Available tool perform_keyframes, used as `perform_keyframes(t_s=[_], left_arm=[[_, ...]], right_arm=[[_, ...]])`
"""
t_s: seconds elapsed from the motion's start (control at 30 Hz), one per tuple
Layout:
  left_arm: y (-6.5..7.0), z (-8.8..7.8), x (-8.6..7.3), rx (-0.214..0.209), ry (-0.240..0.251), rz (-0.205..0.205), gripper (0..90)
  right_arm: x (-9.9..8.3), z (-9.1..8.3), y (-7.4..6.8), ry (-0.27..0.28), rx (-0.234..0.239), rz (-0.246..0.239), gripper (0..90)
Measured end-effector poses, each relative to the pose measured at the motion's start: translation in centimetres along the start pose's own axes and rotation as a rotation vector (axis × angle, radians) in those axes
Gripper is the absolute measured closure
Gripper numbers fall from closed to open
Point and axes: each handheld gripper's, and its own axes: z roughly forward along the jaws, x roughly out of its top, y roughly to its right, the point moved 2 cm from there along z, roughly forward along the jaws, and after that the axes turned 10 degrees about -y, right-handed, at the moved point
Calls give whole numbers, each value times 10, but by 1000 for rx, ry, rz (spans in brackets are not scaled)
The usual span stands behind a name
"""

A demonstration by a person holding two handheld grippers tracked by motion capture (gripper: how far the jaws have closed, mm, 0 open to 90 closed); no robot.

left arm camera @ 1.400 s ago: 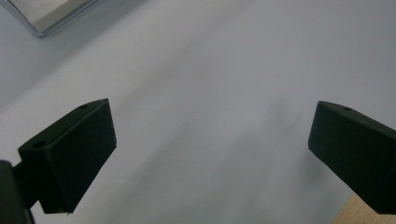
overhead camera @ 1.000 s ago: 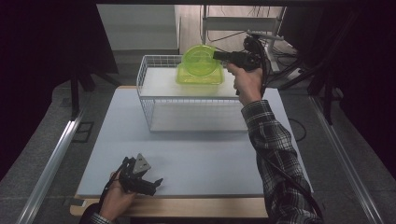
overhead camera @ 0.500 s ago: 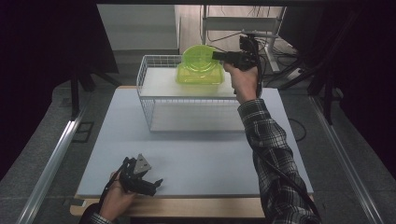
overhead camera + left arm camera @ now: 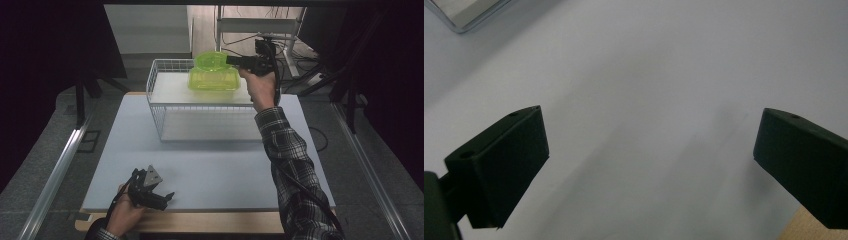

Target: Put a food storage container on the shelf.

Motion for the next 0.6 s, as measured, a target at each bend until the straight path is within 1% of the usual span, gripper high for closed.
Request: perform_keyframes(t_s=[0.1, 0.17, 0.23, 0.3, 0.43, 0.53, 0.6], left_arm=[[0, 0, 0, 1, -1, 1, 9], [0, 0, 0, 1, 0, 1, 10], [0, 0, 0, 2, -3, 3, 10], [0, 0, 0, 2, -4, 2, 10], [1, 1, 0, -1, -8, 4, 9], [1, 1, 0, -1, -8, 4, 9], [1, 1, 0, -1, -7, 4, 9]], right_arm=[[0, -4, 1, 2, 15, -10, 560], [0, -6, 1, -2, 14, -18, 524], [-1, -9, 1, -3, 24, -31, 496], [-3, -11, 0, -13, 21, -48, 467], [-7, -15, -2, -26, 38, -72, 424], [-12, -18, -3, -35, 36, -97, 395], [-15, -19, -4, -51, 36, -116, 375]])
